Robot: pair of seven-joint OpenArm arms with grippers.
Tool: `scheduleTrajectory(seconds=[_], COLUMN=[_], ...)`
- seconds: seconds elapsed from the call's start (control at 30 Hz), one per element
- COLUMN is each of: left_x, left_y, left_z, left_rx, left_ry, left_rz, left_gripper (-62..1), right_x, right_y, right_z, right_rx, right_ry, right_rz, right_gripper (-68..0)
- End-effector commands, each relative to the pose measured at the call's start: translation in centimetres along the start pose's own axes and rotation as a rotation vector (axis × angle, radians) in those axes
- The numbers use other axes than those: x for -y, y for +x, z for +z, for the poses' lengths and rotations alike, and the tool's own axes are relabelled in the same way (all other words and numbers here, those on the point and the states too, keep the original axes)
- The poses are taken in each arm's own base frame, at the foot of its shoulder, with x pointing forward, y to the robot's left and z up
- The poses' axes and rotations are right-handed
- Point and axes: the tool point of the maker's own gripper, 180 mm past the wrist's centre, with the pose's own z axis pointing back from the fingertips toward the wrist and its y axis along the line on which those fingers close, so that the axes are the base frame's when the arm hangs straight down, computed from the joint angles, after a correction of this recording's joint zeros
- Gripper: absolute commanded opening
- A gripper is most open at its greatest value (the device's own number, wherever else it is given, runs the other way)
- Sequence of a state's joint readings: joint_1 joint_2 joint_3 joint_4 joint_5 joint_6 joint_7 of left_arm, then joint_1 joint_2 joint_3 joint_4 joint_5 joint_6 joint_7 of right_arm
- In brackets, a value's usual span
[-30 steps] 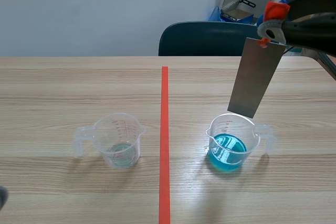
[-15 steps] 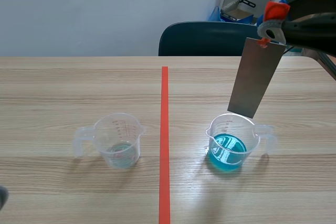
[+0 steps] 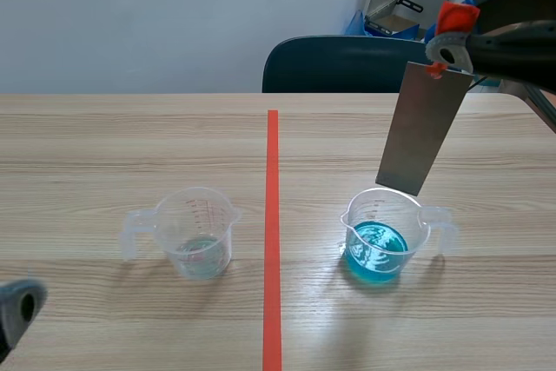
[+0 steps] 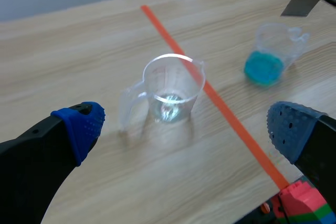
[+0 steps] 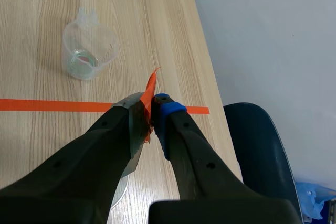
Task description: Do the redox reaction experiment
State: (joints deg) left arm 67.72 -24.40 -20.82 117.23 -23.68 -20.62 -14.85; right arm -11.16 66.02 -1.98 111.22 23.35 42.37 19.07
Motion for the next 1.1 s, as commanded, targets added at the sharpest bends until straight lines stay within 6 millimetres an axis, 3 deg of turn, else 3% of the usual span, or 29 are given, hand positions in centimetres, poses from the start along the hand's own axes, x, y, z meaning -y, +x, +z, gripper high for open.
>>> scheduleTrajectory(seconds=[0.0,0.23,0.43,0.5,0.6,0.87,1.07], left_x=[0.2,0.9,1.9,2.6,3.8,6.6,8.4], left_y=[0.8,0.1,-1.3,-1.3,-1.4,-1.2,-1.8], left_z=[-0.9,-4.8,-8.4,-9.8,-12.1,-18.6,-21.9], left_rx=[0.046,0.094,0.100,0.121,0.144,0.192,0.177], left_ry=[-0.030,-0.173,-0.249,-0.278,-0.320,-0.343,-0.370], left_rz=[-0.006,-0.036,-0.021,-0.013,-0.006,0.017,0.030], left_gripper=[1.4,1.4,-40.6,-48.5,-55.3,-58.4,-58.4], right_x=[0.3,0.3,0.3,0.3,0.3,0.3,0.3], right_y=[0.9,0.9,0.9,0.9,0.9,0.9,0.9], right_z=[0.0,0.0,0.0,0.0,0.0,0.0,0.0], right_rx=[0.029,0.029,0.029,0.029,0.029,0.029,0.029], right_ry=[-0.002,-0.002,-0.002,-0.002,-0.002,-0.002,-0.002], right_rz=[0.010,0.010,0.011,0.010,0.010,0.010,0.010], right_gripper=[-66.9,-66.9,-66.9,-66.9,-66.9,-66.9,-66.9])
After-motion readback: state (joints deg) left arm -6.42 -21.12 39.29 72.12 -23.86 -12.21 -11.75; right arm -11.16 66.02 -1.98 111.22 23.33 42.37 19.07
